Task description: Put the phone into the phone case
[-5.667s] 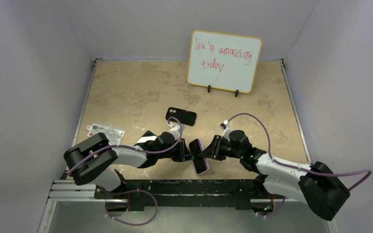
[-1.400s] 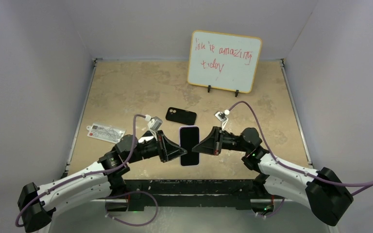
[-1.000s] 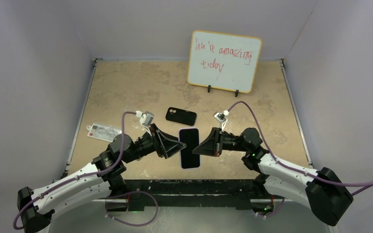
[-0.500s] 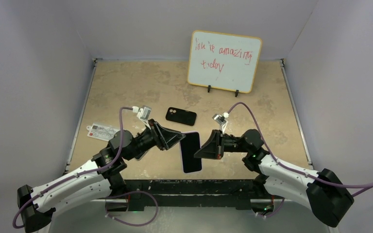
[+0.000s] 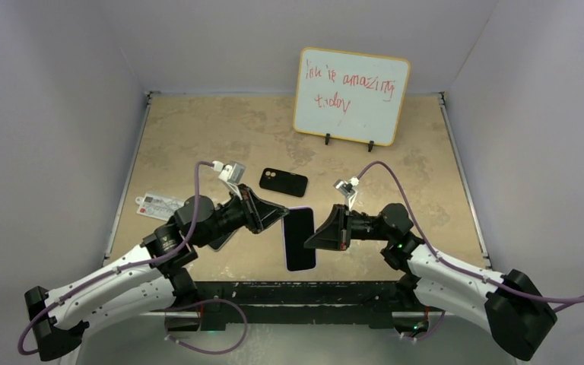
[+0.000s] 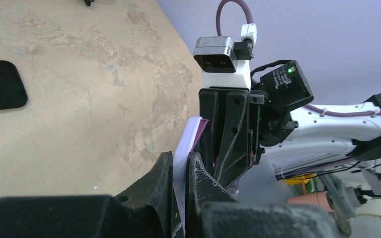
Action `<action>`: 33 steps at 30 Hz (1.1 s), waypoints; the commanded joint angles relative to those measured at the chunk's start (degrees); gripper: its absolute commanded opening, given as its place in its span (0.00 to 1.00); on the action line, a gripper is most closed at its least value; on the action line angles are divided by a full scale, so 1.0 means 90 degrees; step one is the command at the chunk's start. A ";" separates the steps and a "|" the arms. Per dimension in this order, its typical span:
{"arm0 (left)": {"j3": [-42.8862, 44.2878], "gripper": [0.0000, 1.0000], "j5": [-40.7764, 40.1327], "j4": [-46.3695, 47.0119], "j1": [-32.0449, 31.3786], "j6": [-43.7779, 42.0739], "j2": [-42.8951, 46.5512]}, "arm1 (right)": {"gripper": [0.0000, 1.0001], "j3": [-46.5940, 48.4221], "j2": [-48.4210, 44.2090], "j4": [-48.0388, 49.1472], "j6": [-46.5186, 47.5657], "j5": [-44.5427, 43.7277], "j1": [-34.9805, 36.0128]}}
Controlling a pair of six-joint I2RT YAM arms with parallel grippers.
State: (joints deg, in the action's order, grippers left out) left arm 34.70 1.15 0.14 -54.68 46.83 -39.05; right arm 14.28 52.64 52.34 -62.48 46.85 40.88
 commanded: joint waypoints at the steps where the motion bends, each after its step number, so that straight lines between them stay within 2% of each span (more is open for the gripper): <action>1: 0.0806 0.00 -0.0226 -0.0689 -0.0004 -0.0932 -0.0218 | 0.00 0.0231 -0.0175 -0.0550 0.0102 -0.0490 0.0028; 5: 0.1020 0.02 -0.0091 -0.0819 -0.0009 -0.0820 -0.0356 | 0.00 0.0273 -0.0175 -0.0485 0.0040 -0.0586 0.0032; 7: 0.1069 0.28 0.0209 -0.0747 -0.0008 -0.0696 -0.0369 | 0.00 0.0268 -0.0215 -0.0407 0.0044 -0.0628 0.0025; 8: 0.1067 0.37 0.0355 -0.0660 -0.0005 -0.0654 -0.0360 | 0.00 0.0267 -0.0251 -0.0372 0.0047 -0.0658 0.0036; 11: 0.0992 0.51 0.0545 -0.0600 -0.0004 -0.0535 -0.0255 | 0.00 0.0285 -0.0355 -0.0227 0.0046 -0.0764 0.0033; 15: 0.0722 0.54 0.0652 -0.0530 -0.0004 -0.0437 -0.0132 | 0.00 0.0307 -0.0423 0.0182 0.0085 -0.0817 0.0022; 24: 0.0248 0.54 0.1086 0.0001 -0.0002 -0.0224 -0.0247 | 0.00 0.0395 -0.0383 0.0687 0.0170 -0.1068 0.0028; 26: 0.0136 0.52 0.1273 0.0324 0.0000 -0.0162 -0.0323 | 0.00 0.0421 -0.0299 0.0734 0.0160 -0.1035 0.0028; 27: 0.0093 0.47 0.1360 0.0439 -0.0004 -0.0150 -0.0358 | 0.00 0.0447 -0.0243 0.0753 0.0159 -0.1006 0.0030; 29: -0.0008 0.30 0.1506 0.0710 0.0000 -0.0171 -0.0389 | 0.00 0.0463 -0.0190 0.0754 0.0151 -0.0943 0.0031; 32: -0.0230 0.02 0.1717 0.1198 -0.0003 -0.0375 -0.0304 | 0.08 0.0459 -0.0207 0.0547 0.0175 -0.0844 0.0021; 33: -0.0278 0.00 0.1778 0.1254 0.0001 -0.0470 -0.0260 | 0.14 0.0455 -0.0241 0.0478 0.0177 -0.0804 0.0022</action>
State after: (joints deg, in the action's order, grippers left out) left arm 33.80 11.38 2.33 -54.13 45.01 -42.35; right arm 14.90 51.07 53.04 -60.99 39.99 41.08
